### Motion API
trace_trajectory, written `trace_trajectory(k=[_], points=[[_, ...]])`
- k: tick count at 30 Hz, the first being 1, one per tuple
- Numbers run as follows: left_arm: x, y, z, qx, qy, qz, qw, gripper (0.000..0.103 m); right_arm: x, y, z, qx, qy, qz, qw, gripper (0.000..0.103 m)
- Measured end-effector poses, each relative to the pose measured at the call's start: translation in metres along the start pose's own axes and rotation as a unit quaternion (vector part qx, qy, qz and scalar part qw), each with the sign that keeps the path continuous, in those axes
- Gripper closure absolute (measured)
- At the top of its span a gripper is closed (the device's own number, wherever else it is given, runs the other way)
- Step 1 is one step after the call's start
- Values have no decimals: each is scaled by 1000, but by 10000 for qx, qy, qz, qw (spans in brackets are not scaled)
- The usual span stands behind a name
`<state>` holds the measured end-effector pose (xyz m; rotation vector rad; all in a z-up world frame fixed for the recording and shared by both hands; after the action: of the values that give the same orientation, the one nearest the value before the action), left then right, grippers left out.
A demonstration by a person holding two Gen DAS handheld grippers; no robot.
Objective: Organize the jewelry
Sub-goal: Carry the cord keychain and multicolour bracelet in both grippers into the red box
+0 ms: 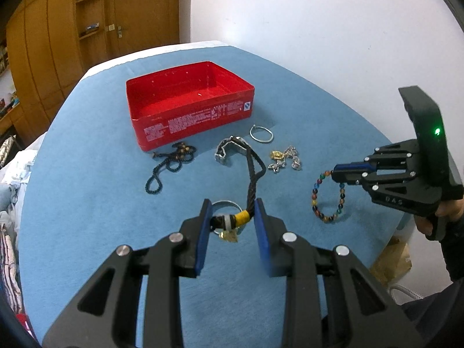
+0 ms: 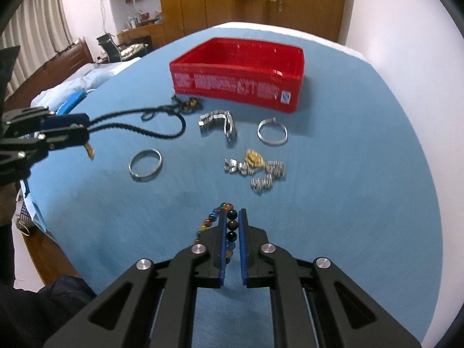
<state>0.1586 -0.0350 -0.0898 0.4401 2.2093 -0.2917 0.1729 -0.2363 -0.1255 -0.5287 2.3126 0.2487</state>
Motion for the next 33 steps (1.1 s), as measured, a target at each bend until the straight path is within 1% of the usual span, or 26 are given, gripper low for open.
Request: trace_trajectory(k=[6, 16, 24, 33], points=[[-5, 1, -5, -47, -51, 12, 10000, 75, -21, 5, -10, 53, -206, -246, 9995, 96], [-23, 8, -2, -151, -109, 133, 9997, 75, -55, 5, -12, 117, -430, -539, 9976, 96], [-46, 19, 8, -219, -151, 239, 9994, 75, -86, 1, -11, 146, -601, -711, 9956, 96], [-80, 43, 31, -253, -153, 294, 9991, 75, -133, -10, -7, 169, -805, -844, 9930, 96]])
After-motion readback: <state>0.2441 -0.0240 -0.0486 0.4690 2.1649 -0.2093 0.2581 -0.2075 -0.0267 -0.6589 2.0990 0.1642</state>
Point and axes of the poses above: each gripper's, at about its wrist camera, not at the fingertips, and z roughly the way its jaws point, y to its left, x to its underside, the point moved 5 cm from there along z, roughly the way its jaws point, and after that the axes turned 9 degrees about -y, right-handed, at the moved point
